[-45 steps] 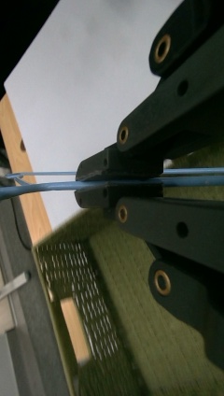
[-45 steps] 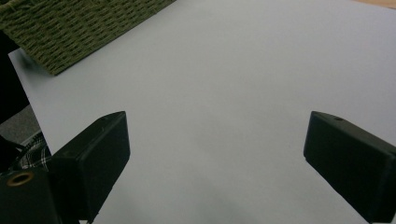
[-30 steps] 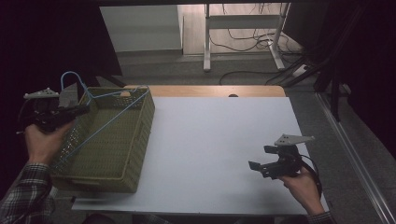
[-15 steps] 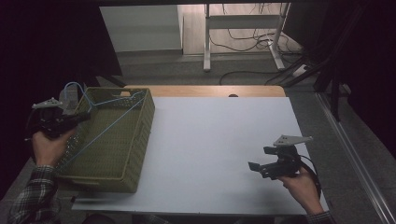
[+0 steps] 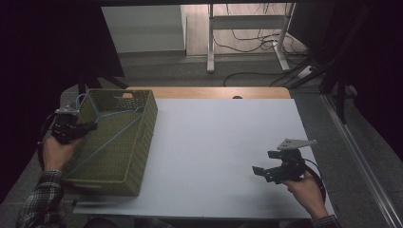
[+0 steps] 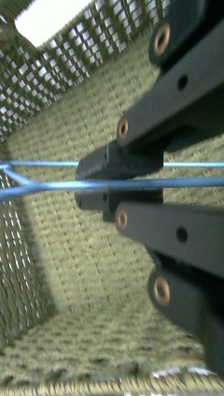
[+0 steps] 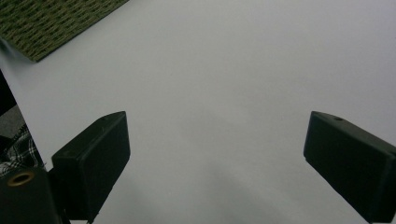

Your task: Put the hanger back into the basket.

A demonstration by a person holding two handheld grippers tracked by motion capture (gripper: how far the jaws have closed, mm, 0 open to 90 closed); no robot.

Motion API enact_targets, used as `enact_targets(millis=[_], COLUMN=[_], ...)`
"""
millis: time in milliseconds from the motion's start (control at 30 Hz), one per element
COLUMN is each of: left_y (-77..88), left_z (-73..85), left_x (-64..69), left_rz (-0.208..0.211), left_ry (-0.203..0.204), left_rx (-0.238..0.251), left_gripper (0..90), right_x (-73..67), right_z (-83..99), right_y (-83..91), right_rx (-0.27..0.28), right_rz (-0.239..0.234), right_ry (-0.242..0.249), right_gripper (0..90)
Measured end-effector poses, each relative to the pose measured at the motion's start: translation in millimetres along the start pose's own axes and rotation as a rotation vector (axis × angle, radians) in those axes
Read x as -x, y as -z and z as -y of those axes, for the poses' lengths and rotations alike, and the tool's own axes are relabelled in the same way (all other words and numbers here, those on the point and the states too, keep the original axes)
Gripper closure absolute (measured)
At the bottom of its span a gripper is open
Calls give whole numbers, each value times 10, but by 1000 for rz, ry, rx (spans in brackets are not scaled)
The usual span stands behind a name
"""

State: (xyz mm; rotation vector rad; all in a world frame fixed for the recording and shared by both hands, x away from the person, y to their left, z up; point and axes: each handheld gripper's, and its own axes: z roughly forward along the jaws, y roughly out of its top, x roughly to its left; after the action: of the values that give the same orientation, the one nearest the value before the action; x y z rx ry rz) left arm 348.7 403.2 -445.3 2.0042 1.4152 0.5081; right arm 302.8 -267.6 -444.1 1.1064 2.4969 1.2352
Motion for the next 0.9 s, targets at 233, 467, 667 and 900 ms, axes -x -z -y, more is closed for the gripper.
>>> enact_targets(millis=[233, 467, 667, 900], left_y=[147, 276, 388, 453], left_z=[-34, -48, -36, 11], left_x=[154, 324, 555, 889], left_rz=[-14, 120, 255, 296], left_ry=[-25, 9, 21, -27], left_rx=[53, 131, 190, 186], left_gripper=[455, 258, 159, 97], right_x=[-4, -26, -56, -85], right_z=[7, 11, 22, 64], right_y=[18, 70, 126, 179], right_rx=[9, 32, 54, 63], right_rz=[5, 5, 13, 27], right_ry=[5, 6, 19, 30], right_gripper=[70, 61, 48, 33])
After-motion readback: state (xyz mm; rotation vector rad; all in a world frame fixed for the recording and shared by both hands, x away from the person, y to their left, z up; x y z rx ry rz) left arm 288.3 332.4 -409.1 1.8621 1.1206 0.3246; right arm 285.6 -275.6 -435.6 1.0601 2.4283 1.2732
